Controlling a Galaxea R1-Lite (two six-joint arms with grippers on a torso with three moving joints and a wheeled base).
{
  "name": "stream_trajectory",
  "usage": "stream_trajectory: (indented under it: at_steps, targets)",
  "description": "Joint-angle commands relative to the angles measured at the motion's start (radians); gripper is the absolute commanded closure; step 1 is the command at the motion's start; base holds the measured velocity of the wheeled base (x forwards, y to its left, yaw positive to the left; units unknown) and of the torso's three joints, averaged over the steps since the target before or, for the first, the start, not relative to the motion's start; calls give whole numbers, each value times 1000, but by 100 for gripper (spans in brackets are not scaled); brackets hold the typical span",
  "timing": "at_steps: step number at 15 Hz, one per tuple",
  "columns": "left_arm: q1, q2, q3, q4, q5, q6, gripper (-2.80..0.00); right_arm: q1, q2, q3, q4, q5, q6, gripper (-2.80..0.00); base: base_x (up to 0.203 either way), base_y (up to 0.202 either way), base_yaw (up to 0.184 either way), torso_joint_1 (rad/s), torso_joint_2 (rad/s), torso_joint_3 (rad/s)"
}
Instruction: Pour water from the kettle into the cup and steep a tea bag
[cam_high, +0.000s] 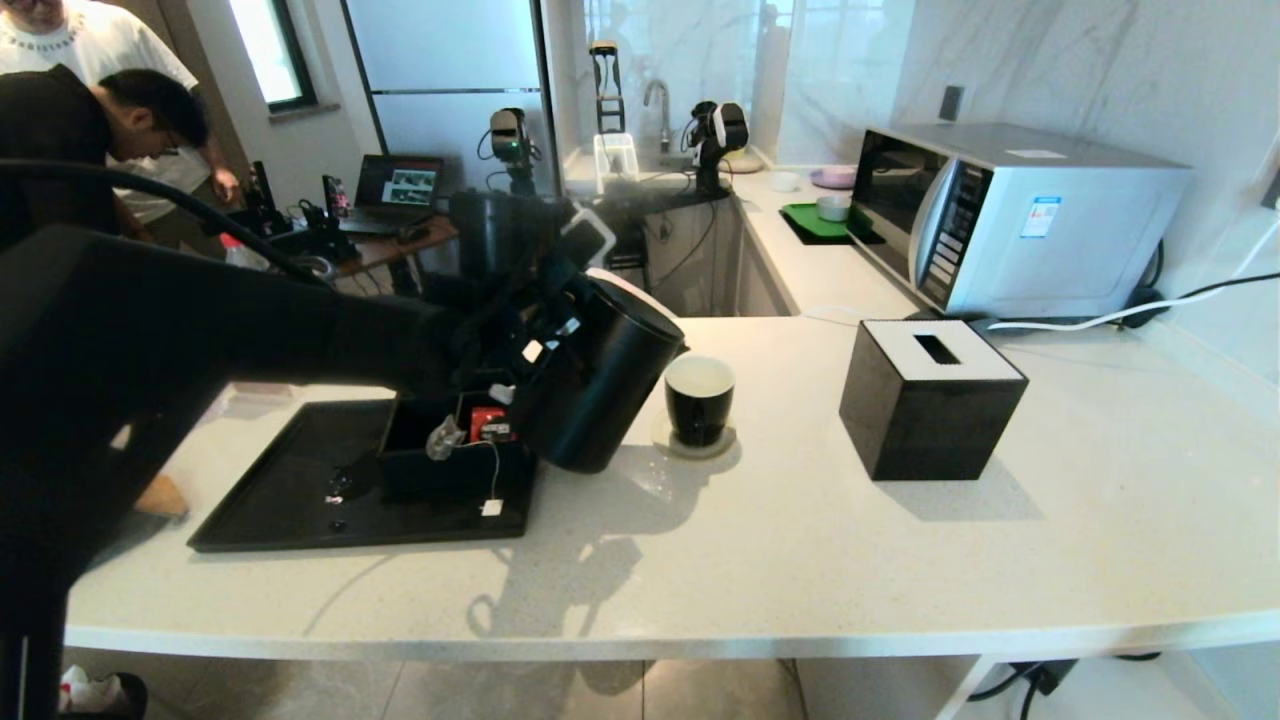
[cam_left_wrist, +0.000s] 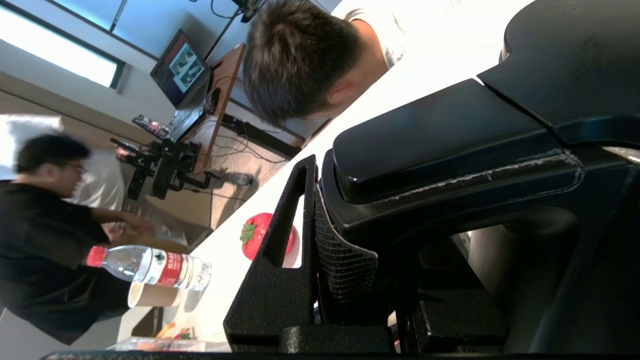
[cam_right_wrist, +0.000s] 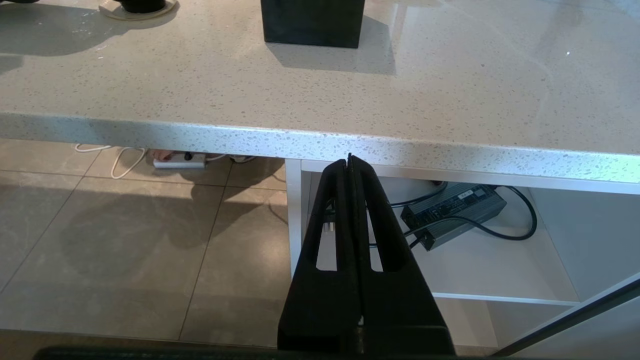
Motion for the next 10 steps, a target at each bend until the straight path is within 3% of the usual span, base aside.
stream_trajectory:
  at_steps: [1, 10]
  targets:
    - [4, 0, 1, 12, 3, 8, 0, 0, 1, 0, 1, 1, -1, 0, 0, 0, 0, 0, 0, 0]
    - [10, 33, -52, 41, -15, 37, 0, 0, 1, 0, 1, 1, -1, 0, 0, 0, 0, 0, 0, 0]
